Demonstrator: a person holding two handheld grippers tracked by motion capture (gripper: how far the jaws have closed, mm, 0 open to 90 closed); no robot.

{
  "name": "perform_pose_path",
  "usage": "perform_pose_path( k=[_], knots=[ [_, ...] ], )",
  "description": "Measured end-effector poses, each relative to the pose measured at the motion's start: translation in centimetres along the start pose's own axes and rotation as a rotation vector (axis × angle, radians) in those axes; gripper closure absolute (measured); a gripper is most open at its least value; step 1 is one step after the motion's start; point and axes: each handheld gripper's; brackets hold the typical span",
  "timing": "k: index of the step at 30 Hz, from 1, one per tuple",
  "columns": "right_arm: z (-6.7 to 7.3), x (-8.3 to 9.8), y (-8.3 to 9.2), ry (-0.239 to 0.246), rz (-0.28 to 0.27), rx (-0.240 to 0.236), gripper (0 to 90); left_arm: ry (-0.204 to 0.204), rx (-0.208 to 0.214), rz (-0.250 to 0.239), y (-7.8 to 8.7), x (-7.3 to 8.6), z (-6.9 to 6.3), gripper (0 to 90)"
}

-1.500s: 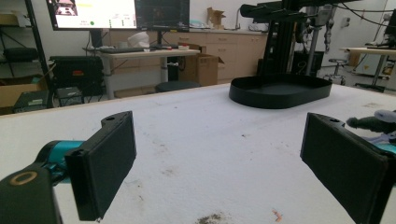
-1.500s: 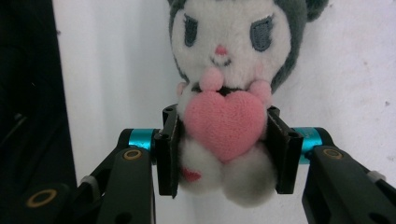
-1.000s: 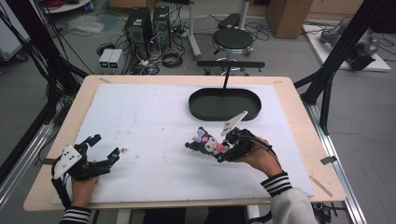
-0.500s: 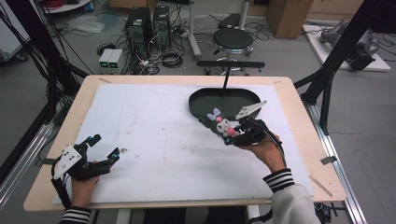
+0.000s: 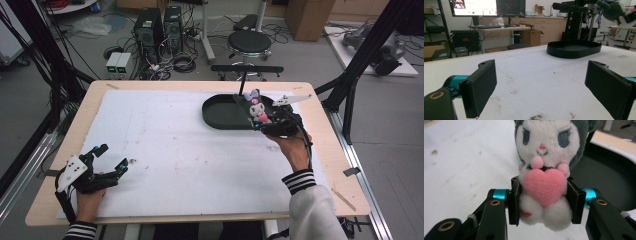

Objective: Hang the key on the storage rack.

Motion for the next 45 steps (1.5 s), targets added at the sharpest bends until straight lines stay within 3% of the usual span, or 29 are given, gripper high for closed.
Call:
perform_pose_path(
  k=[7,15,30,36,45],
  knots=[
    [-1.4,-1.3,0.8,-0.046,-0.053,0.056,54.6,0.0,0.0,0.002,0.0,0.0,0.0,10.8],
    [-2.5,-2.5,1.4,-0.081,-0.064,0.109,54.6,-0.001,0.0,0.001,0.0,0.0,0.0,10.9],
    [-3.9,-4.5,0.4,-0.115,-0.051,0.154,54.6,-0.002,-0.001,0.003,0.0,0.0,0.0,10.9],
    [-4.3,-5.4,-0.1,-0.122,-0.062,0.146,54.6,0.001,-0.001,0.004,0.0,0.0,0.0,10.9],
    [-5.0,-6.4,-0.9,-0.136,-0.083,0.176,54.6,0.0,0.0,0.005,0.0,0.0,0.0,10.8]
  ],
)
Point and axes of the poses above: each handheld gripper's, and its own axes: y roughly backward along the jaws, x roughly out of its underside, z roughly to its left, and after that the axes turned 1 degree about -x, right-handed
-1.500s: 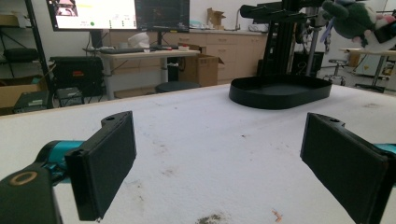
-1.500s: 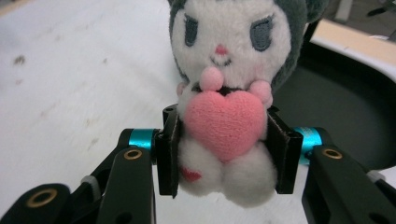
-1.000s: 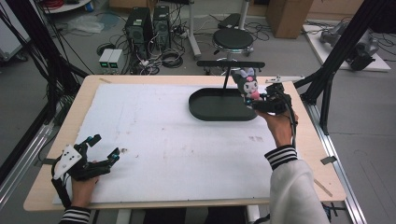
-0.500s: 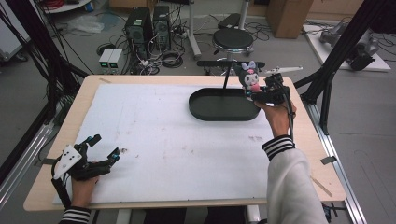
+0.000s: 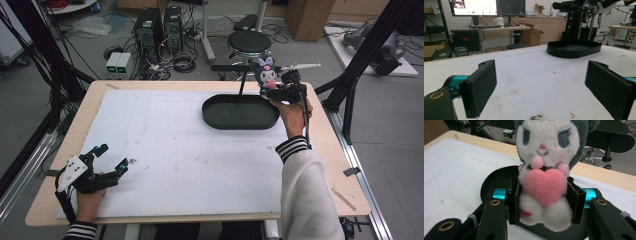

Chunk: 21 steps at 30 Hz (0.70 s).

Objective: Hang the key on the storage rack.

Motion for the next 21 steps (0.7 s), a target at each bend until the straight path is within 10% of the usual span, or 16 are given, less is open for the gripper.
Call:
perform_pose_path(
  k=[21],
  knots=[
    [-1.0,0.8,-1.0,-0.042,0.007,0.028,54.5,-0.003,0.0,0.0,0.0,0.0,0.0,10.8]
  ],
)
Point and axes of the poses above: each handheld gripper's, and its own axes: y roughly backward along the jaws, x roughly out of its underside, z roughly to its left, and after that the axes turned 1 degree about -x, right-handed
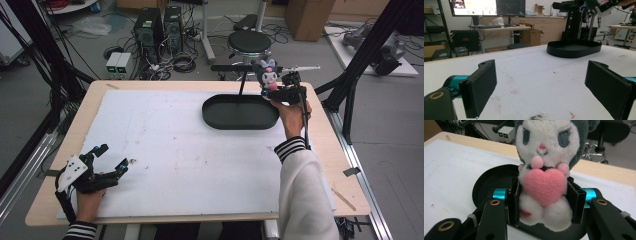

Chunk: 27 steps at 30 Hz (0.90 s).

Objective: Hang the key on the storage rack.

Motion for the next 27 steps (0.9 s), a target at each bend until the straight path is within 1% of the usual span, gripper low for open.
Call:
perform_pose_path(
  k=[1,3,6,9,13,17,21,22,24,27],
  knots=[
    [-0.1,0.2,0.0,-0.012,-0.001,-0.004,54.5,0.0,0.0,0.001,0.0,0.0,0.0,10.9],
    [-0.2,0.4,-0.1,-0.017,-0.009,-0.009,54.4,0.001,0.0,0.001,0.0,0.0,0.0,10.9],
    [-0.6,1.1,-0.2,-0.027,0.01,-0.004,54.4,0.0,0.0,0.0,0.0,0.0,0.0,10.9],
    [-0.8,1.4,-0.2,-0.027,0.008,-0.004,54.4,0.0,0.001,0.001,0.0,0.0,0.0,10.9],
    [-0.7,1.9,-0.4,-0.018,0.023,-0.007,54.2,-0.001,0.001,0.001,0.0,0.0,0.0,10.9],
    [-0.4,2.5,-0.6,-0.009,0.026,-0.012,54.2,-0.001,0.0,0.001,0.0,0.0,0.0,10.9],
    [-0.5,2.8,-0.9,-0.002,0.041,-0.005,54.2,-0.003,0.002,0.0,0.0,0.0,0.0,10.9],
    [-0.5,2.9,-1.0,-0.006,0.06,-0.001,54.1,-0.002,0.001,0.0,0.0,0.0,0.0,10.8],
    [-0.5,3.0,-1.2,0.004,0.072,0.01,54.1,-0.003,0.001,0.0,0.0,0.0,0.0,10.9],
    [-0.5,3.0,-1.6,0.004,0.081,0.014,54.1,-0.003,0.001,0.0,0.0,0.0,0.0,10.9]
  ],
)
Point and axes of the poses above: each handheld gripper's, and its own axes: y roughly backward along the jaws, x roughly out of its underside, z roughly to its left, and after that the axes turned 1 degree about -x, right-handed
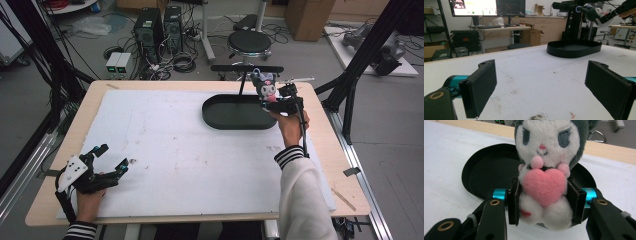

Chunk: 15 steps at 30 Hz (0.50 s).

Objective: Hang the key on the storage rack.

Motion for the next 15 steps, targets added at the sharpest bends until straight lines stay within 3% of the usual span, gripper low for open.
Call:
perform_pose_path(
  k=[15],
  knots=[
    [0.4,0.1,-2.4,-0.007,0.06,0.045,53.7,0.003,-0.001,0.0,0.0,0.0,0.0,10.9]
  ],
)
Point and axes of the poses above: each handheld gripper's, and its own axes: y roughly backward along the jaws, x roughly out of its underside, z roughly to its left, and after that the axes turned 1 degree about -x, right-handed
